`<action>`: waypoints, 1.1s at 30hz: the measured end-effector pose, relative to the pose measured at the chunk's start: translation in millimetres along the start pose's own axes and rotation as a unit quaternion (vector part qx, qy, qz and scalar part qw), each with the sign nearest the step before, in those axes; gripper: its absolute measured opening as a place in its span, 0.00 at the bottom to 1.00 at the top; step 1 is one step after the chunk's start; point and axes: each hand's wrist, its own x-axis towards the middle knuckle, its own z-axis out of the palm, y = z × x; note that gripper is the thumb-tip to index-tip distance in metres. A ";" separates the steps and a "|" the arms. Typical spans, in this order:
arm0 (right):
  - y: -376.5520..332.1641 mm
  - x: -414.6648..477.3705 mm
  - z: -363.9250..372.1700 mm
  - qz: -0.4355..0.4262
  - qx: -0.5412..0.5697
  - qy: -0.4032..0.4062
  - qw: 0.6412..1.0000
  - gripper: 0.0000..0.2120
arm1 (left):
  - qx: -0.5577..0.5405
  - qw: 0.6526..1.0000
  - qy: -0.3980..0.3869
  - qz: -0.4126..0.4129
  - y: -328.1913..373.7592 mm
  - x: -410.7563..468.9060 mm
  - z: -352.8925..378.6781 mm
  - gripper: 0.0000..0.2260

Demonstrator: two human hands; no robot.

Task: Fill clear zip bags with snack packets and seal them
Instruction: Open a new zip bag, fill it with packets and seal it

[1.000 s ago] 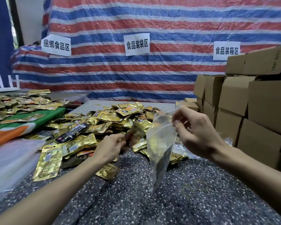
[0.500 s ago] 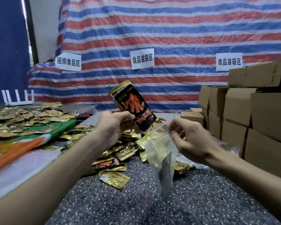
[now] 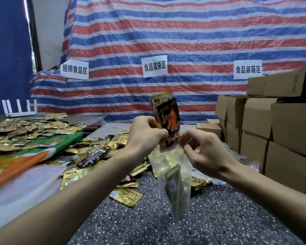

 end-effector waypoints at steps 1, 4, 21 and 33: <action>-1.0 0.2 0.1 -0.004 0.001 0.004 1.000 0.06 | 0.040 0.999 -0.005 0.008 -2.9 -1.1 3.8 0.03; -2.2 1.0 1.1 -0.012 0.002 0.011 1.000 0.05 | 0.120 0.992 -0.043 0.004 -11.6 -6.0 12.8 0.02; 5.7 -5.2 -11.1 0.033 -0.077 0.000 0.996 0.03 | 0.358 0.896 -0.246 0.088 -16.4 8.9 -31.6 0.09; -6.5 19.8 -40.7 0.067 -0.155 -0.191 0.967 0.08 | 0.295 0.929 -0.202 0.099 -9.0 5.0 -51.8 0.03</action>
